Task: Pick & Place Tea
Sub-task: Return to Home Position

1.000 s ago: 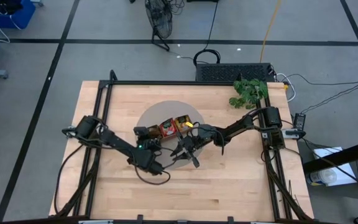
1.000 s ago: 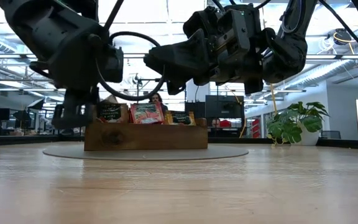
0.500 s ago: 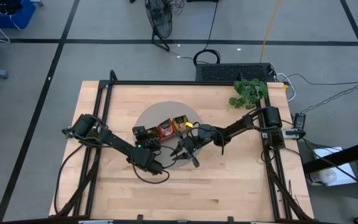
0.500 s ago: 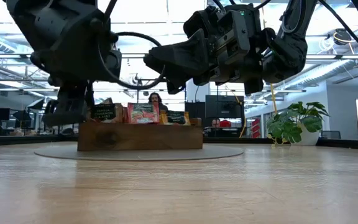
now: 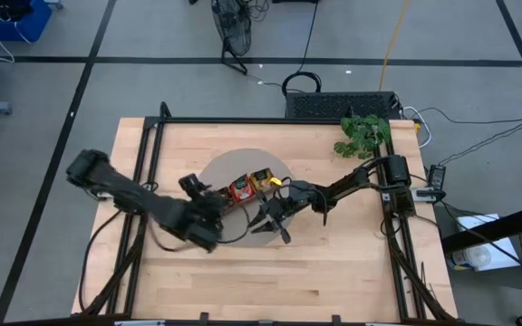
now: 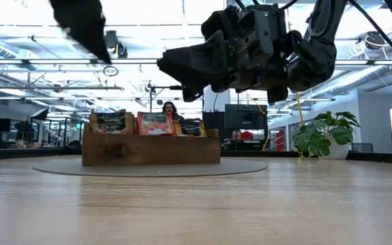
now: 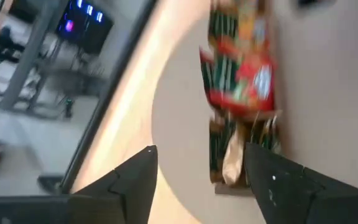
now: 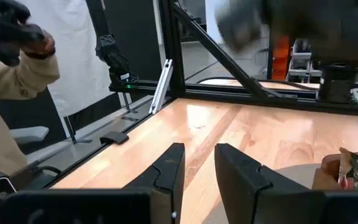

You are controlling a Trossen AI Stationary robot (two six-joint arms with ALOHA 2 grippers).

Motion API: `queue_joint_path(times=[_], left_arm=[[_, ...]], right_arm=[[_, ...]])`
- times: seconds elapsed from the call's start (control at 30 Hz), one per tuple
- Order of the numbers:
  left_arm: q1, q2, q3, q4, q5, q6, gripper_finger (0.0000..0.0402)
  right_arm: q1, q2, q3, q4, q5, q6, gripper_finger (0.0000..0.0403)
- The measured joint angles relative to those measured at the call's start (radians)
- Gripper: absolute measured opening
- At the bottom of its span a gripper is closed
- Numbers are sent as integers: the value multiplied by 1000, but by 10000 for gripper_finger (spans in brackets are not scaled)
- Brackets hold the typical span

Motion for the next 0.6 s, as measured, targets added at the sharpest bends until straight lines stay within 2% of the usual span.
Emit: queue_joint_path(times=[0.17, 0.3, 0.37, 0.47, 0.6], left_arm=[[-82, -194, -9, 62, -141, 45, 245], [-178, -370, -86, 66, -269, -24, 244], [-222, -455, -160, 96, -299, -54, 245], [-263, -592, -325, 241, -313, -60, 248], [-274, -761, -586, 580, -272, 67, 246]], right_arm=[[-33, -29, -1, -16, -8, 70, 75], [-67, -140, -50, -67, -29, 87, 75], [-81, -224, -111, -69, -30, 83, 75], [-102, -383, -221, -67, -18, 57, 75], [-114, -613, -398, -66, 133, 1, 75]])
